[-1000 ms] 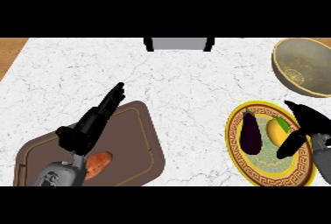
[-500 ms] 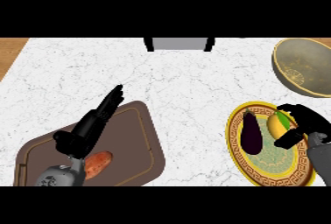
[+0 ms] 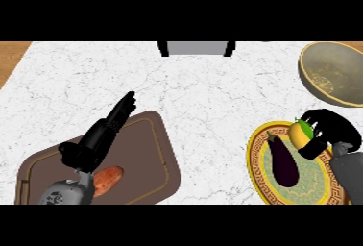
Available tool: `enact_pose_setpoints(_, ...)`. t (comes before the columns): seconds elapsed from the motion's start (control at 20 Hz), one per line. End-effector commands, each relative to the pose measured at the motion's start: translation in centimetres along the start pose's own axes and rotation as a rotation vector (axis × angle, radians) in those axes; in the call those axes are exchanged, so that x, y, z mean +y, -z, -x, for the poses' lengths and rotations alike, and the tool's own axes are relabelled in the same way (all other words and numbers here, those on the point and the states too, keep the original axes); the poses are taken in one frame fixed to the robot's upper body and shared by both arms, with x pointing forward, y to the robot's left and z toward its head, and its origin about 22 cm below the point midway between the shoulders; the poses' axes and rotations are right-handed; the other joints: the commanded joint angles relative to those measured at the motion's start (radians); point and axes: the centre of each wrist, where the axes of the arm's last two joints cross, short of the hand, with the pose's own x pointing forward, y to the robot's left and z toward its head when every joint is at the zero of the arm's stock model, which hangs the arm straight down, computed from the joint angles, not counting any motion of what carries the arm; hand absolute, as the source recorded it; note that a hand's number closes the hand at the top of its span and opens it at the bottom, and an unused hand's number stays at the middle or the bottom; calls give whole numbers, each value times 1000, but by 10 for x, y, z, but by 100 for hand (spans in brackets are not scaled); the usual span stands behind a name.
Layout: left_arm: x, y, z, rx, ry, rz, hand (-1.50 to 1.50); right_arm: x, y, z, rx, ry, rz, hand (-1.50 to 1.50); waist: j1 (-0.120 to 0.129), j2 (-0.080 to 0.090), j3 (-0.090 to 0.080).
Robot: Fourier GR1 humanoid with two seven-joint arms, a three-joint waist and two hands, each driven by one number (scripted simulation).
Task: Pick the lemon from the plate and place it in the bowl
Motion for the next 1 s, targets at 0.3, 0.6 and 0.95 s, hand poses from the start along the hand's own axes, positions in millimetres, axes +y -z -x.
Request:
enact_pose_setpoints(0.3,-20,12,-3,-37,-7,75,0,-37,27,-132,139,70,83,150,79,24,2)
enact_pose_setpoints(0.6,-24,20,-12,-34,19,65,0,-67,43,-147,338,13,315,150,77,27,2)
enact_pose_setpoints(0.95,-15,9,0,-20,8,64,0,-134,20,-182,287,173,743,150,66,21,1)
